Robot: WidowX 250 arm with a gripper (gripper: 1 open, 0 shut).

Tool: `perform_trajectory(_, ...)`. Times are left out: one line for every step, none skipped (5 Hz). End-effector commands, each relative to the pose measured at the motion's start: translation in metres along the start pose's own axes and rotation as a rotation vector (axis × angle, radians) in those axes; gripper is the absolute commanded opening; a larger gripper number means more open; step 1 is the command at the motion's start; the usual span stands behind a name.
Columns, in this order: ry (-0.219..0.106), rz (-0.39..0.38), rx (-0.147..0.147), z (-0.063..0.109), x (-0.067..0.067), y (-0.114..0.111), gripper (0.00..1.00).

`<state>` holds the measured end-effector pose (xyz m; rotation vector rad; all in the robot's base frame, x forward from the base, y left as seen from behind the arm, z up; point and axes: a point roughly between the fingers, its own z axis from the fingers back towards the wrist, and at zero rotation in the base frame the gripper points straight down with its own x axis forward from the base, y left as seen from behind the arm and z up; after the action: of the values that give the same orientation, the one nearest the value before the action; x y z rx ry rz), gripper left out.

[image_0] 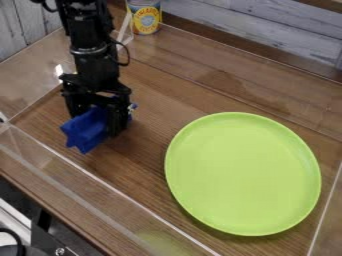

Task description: Remove the blue object from inside the green plate and put it on the table

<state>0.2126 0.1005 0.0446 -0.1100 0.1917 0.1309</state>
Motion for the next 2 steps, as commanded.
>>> perform_trajectory(-0.080,-0.008,0.010,0.0263,0.0067,-0.0031,1.00)
perform_trajectory(-0.087,-0.006,-0.001,0.0289,0.0057,-0.0052,1.00)
